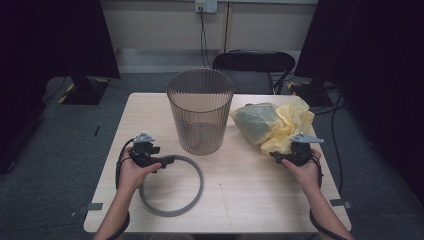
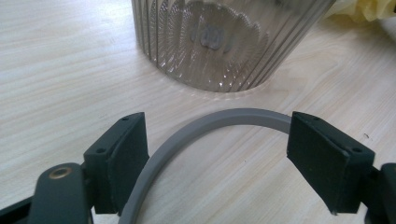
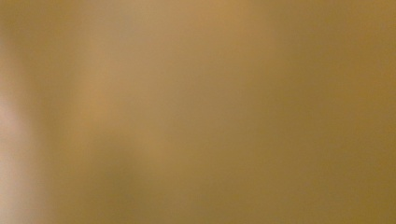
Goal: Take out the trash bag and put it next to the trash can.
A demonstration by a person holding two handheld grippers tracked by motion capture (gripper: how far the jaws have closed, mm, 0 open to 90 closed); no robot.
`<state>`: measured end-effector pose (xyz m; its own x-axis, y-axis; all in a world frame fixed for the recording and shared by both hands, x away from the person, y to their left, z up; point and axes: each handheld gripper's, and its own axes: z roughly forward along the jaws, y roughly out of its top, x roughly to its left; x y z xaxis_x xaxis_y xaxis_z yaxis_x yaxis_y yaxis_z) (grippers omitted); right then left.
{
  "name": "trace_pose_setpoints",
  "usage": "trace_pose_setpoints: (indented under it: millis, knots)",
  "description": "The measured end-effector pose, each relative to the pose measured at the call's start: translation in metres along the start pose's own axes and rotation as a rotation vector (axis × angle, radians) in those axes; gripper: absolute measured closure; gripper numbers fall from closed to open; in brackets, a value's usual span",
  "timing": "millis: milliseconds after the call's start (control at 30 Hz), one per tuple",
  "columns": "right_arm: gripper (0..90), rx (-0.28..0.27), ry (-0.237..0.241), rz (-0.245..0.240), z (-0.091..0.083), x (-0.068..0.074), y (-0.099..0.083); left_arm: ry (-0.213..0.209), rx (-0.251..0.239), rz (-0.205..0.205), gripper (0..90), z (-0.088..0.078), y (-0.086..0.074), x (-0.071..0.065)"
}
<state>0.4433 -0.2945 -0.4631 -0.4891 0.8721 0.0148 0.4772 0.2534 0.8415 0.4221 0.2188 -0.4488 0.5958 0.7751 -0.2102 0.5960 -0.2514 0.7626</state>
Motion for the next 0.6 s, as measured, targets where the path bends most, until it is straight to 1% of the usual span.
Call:
trace_pose_setpoints:
  millis: [67,100,233,300,467,533,600]
  knots:
    - [18.3,0.014,0.004,-0.007,-0.003,0.001,0.0,-0.002,-0.001,0.002,20.2,-0.001,0.001,0.0]
    - [18.1,0.014,0.006,-0.01,-0.005,0.001,0.0,0.002,-0.003,0.006,20.2,-0.001,0.002,-0.001]
    - [16.9,0.021,0.009,-0.011,-0.011,0.002,-0.002,-0.005,-0.008,0.006,20.2,-0.002,0.002,-0.003]
    - [16.8,0.017,0.014,-0.009,-0.013,0.002,-0.004,-0.007,-0.013,-0.002,20.2,-0.002,0.001,-0.003]
    - [16.6,0.022,0.022,-0.006,-0.017,0.003,-0.01,-0.006,-0.005,0.003,20.2,-0.003,0.0,-0.003]
    - [16.6,0.023,0.023,-0.014,-0.019,0.003,-0.013,-0.004,-0.005,0.002,20.2,-0.004,0.001,-0.003]
    - [16.4,0.028,0.021,-0.009,-0.021,0.003,-0.015,0.002,-0.002,0.01,20.2,-0.005,0.001,-0.002]
